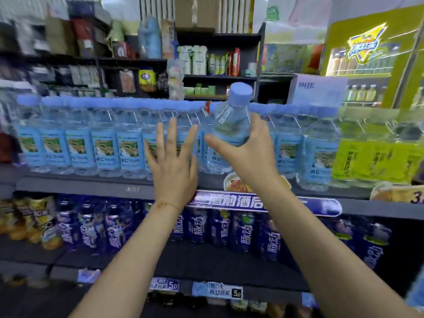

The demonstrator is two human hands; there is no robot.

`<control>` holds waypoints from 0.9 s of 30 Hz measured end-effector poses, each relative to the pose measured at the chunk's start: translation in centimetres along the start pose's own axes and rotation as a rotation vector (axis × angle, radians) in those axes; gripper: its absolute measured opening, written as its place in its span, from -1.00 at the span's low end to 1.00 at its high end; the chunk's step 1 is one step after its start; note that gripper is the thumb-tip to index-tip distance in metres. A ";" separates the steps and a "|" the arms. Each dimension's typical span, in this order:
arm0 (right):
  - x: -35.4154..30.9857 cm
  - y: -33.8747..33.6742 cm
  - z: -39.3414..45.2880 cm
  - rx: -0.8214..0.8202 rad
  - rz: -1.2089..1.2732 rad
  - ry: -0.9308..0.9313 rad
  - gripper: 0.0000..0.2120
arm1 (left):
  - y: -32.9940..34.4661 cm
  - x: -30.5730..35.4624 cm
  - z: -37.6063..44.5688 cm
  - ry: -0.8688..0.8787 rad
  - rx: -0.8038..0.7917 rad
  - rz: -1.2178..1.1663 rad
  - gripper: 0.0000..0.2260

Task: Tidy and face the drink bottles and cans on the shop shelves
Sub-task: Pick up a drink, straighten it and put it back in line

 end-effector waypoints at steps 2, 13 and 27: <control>0.6 1.1 0.7 -0.087 -0.041 0.022 -0.39 | 0.0 0.1 -0.1 -0.014 0.001 0.005 -0.44; 0.8 3.9 2.6 -0.247 -0.187 0.106 -0.29 | 0.6 -0.2 -0.2 -0.067 -0.003 0.004 -0.47; 0.9 3.4 -1.3 -0.062 -0.177 -0.023 -0.29 | 0.5 0.0 -0.2 -0.065 0.011 0.045 -0.45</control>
Point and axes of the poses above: each hand's wrist, its own z-axis towards the middle knuckle, its own y-axis out of the palm, x = y × z, the point moved 4 cm from there along z, towards the middle knuckle, and after that the axes turned 10 degrees about -z, right-handed, at the moved point
